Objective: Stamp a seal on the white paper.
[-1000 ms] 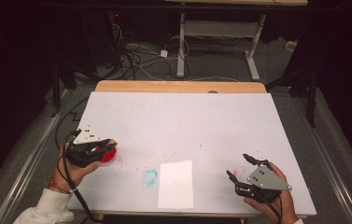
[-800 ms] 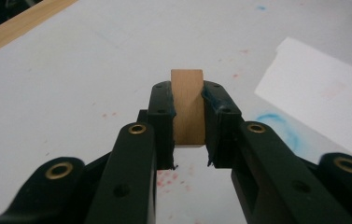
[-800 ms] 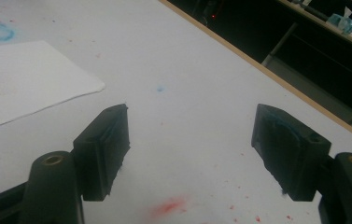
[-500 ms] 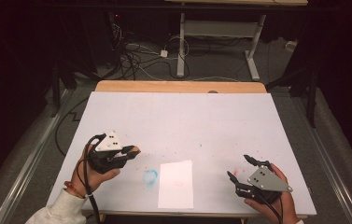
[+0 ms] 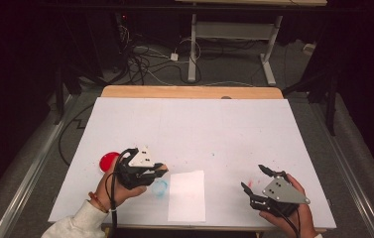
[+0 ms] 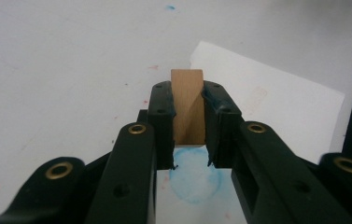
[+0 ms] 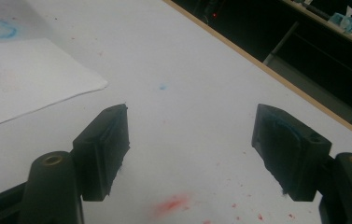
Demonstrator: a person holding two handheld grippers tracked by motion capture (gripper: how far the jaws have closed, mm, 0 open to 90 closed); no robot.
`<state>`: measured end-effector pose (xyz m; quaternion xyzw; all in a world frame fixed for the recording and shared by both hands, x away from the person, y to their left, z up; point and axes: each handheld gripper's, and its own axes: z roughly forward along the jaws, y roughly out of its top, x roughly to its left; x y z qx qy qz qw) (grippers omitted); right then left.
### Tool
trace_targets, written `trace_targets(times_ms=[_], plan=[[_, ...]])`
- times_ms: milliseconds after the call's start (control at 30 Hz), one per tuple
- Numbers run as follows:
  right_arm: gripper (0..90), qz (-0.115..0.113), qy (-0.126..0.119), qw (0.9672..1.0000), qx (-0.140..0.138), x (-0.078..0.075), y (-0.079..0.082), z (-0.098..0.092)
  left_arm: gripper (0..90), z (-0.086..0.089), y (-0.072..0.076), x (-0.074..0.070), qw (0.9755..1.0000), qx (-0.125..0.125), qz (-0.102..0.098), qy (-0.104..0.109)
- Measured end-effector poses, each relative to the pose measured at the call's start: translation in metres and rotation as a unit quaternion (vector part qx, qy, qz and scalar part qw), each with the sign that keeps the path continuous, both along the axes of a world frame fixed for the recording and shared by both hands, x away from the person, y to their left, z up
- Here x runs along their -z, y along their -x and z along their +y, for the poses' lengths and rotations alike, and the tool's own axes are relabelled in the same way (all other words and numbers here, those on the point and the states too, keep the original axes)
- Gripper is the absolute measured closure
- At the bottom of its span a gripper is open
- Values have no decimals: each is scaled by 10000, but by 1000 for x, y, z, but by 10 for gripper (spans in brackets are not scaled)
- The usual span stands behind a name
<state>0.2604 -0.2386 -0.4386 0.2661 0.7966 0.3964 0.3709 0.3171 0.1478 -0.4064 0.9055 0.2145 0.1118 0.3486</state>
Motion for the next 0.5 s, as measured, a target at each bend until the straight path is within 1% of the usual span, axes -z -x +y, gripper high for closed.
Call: trace_targets(times_ms=[133, 267, 367, 500], plan=[[279, 7, -3, 10000, -13, 0, 0, 0, 735, -13, -1, 5, 9999, 152, 56, -61], [279, 33, 9, 10000, -2, 1, 0, 0, 735, -25, -1, 11, 9991, 349, 136, -218], [279, 31, 22, 10000, -4, 1, 0, 0, 735, -33, -2, 16, 9983, 432, 190, -331], [279, 37, 20, 10000, 1, 1, 0, -1, 735, -39, -4, 20, 9976, 517, 266, -369]])
